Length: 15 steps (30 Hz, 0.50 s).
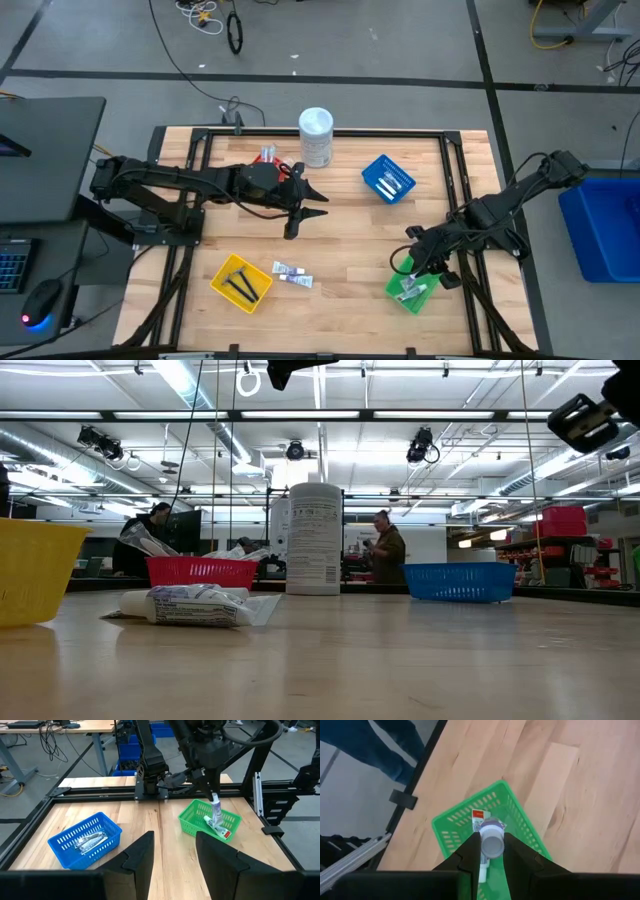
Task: Pick & Place Travel size toiletries
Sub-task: Put the white toothpaste into the green basket
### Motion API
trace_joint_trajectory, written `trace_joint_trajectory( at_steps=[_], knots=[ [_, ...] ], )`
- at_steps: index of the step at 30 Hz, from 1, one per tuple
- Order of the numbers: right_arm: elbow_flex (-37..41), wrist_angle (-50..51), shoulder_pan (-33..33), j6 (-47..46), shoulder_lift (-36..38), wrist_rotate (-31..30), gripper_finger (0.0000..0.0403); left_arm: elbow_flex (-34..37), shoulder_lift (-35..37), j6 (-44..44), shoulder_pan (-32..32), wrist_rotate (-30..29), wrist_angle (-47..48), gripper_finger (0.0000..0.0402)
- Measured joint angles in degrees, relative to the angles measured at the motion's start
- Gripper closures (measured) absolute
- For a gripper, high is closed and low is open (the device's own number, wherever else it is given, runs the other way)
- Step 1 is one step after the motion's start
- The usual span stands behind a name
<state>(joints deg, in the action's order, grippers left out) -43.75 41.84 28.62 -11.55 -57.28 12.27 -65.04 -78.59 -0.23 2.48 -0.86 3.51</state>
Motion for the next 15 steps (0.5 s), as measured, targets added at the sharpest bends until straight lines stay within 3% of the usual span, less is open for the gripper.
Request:
trace_joint_trajectory(
  at_steps=[9, 15],
  knots=[
    [3.15, -3.61, -0.02, -0.06, 0.00, 0.97, 0.0331, 0.00, 0.00, 0.00, 0.00, -0.02, 0.02, 0.0248],
    [5.27, -4.99, 0.00, -4.80, 0.00, 3.39, 0.0308, 0.00, 0.00, 0.00, 0.01, -0.03, 0.00, 0.0248]
  ],
)
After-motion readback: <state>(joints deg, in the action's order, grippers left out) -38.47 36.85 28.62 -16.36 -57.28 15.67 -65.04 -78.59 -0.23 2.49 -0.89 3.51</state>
